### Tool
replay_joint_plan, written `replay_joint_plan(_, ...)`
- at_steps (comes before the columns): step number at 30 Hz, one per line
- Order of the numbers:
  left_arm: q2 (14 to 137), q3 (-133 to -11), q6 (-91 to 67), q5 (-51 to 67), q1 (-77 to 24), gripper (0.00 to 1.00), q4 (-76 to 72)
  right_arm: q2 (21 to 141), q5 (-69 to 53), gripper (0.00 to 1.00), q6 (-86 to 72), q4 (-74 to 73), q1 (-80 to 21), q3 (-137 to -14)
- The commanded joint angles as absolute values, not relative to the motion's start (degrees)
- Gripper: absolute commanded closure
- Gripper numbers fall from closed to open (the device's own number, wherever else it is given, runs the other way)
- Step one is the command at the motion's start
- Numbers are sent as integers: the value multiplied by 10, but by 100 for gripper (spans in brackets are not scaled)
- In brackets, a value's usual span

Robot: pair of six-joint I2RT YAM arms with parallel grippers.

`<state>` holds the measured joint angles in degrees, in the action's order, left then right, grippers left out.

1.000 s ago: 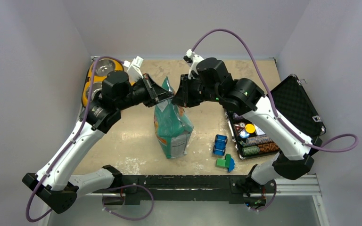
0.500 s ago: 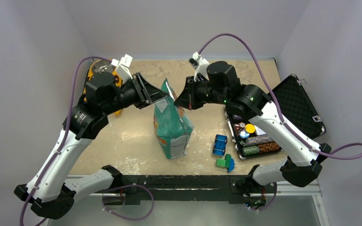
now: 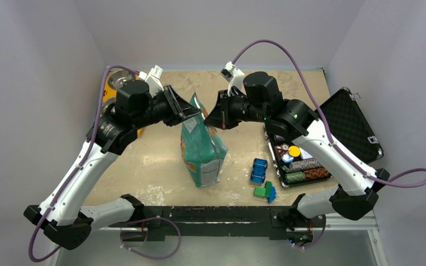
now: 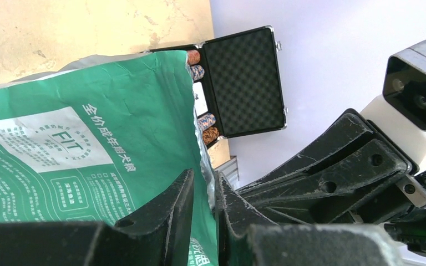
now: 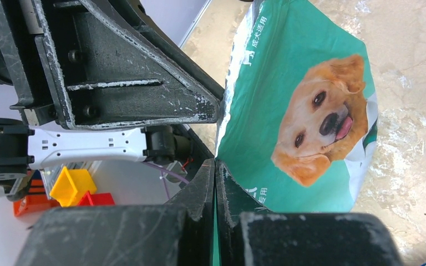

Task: Serve the pet food

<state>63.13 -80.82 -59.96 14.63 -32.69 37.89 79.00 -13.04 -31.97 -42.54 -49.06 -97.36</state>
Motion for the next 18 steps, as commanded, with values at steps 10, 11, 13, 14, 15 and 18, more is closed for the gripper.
replay_joint_plan(10, 629, -795, -647, 163, -327, 82, 337, 778, -163, 100, -306, -428, -483, -981)
replay_joint_plan(11, 630, -794, -648, 162, -327, 83, 338, 779, -164, 100, -306, -427, -484, -982)
replay_joint_plan(13, 631, -788, -652, 166, -326, 83, 329, 782, -167, 100, -305, -428, -483, -988)
replay_joint_plan(14, 633, -784, -655, 171, -326, 83, 315, 785, -169, 100, -305, -429, -484, -990)
replay_joint_plan(15, 634, -781, -658, 178, -327, 83, 307, 787, -171, 100, -304, -430, -483, -991)
replay_joint_plan(18, 642, -780, -663, 193, -326, 84, 300, 789, -173, 100, -303, -431, -483, -993)
